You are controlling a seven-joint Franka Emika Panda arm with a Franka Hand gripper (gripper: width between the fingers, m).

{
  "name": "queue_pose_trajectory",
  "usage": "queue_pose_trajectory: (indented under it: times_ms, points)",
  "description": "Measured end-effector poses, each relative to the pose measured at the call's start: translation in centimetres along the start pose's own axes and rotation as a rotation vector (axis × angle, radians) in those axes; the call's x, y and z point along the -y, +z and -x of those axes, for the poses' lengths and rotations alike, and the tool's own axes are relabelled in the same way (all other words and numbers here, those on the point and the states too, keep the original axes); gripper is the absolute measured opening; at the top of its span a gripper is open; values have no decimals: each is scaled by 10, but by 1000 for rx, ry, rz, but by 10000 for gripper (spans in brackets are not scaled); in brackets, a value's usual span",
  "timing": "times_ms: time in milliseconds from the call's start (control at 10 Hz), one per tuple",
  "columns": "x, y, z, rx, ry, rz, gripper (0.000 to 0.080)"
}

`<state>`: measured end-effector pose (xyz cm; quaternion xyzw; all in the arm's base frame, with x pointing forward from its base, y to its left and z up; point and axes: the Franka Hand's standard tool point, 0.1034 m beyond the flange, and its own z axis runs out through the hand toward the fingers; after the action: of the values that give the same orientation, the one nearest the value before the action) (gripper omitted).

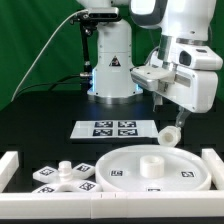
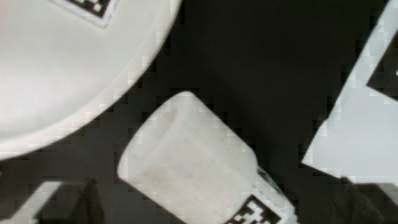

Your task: Assemble round table

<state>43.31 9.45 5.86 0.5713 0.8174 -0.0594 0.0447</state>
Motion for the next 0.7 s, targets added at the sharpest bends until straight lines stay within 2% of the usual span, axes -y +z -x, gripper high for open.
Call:
queue_pose_trajectory:
  times_ms: [100, 200, 300, 500, 600, 700]
  points:
    - [-1, -1, 0, 0, 77, 1, 649]
    - [-9, -9, 4, -6, 254, -6, 649]
    - [-19, -13, 6, -21, 413, 5, 649]
    - [-23, -12, 8, -94, 821, 1, 649]
    - [-25, -14, 9, -113, 976, -22, 649]
    - [-27, -15, 10, -123, 1047, -33, 649]
